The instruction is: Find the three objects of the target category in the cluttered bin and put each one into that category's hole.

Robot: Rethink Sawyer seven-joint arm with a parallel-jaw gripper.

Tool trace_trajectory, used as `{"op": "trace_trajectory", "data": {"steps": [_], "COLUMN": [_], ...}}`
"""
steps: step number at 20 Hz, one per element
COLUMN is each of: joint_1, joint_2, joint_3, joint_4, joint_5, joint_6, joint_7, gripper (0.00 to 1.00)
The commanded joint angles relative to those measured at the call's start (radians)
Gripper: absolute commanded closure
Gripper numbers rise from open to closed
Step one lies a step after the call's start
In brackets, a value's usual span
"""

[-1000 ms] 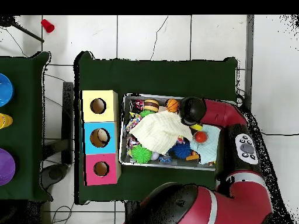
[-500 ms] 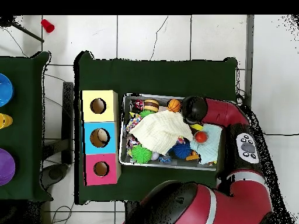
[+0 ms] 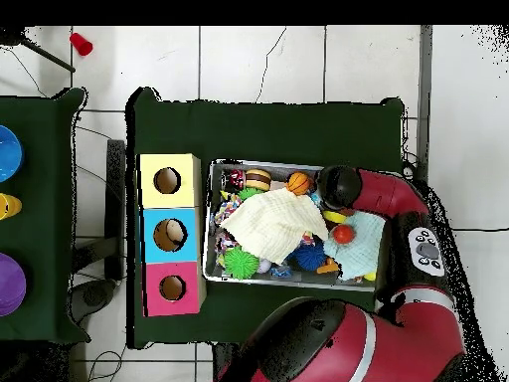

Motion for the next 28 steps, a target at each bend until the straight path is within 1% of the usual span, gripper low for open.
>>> {"op": "trace_trajectory", "data": {"steps": [1,2,3,8,12,13,14,15,16,17,18,19,20,24,28], "joint_1": [-0.047,-0.049,-0.05,-0.055,-0.051,-0.051,-0.048,-0.041,-0.03,-0.016,-0.005,0.001,0.006,0.008,0.004], "joint_2": [0.133,0.133,0.133,0.124,0.119,0.102,0.084,0.067,0.032,-0.004,-0.053,-0.108,-0.138,-0.191,-0.235], "joint_3": [0.052,0.053,0.054,0.06,0.066,0.072,0.073,0.065,0.055,0.041,0.029,0.019,0.013,0.004,0.011], "joint_4": [-0.041,-0.04,-0.039,-0.02,-0.026,-0.009,0.004,0.005,0.016,0.003,0.013,0.054,0.056,0.05,0.064], "joint_5": [-0.014,-0.013,-0.011,-0.004,0.002,0.0,0.009,0.019,0.021,0.026,0.034,0.036,0.039,0.048,0.053], "joint_6": [-0.091,-0.093,-0.095,-0.086,-0.059,-0.072,-0.055,-0.013,0.014,0.066,0.121,0.141,0.171,0.247,0.277], "joint_7": [0.08,0.081,0.082,0.09,0.081,0.078,0.083,0.086,0.088,0.086,0.083,0.083,0.076,0.063,0.062], "gripper": [0.0,0.0,1.0,1.0,1.0,1.0,1.0,1.0,1.0,1.0,1.0,1.0,1.0,1.0,1.0]}}
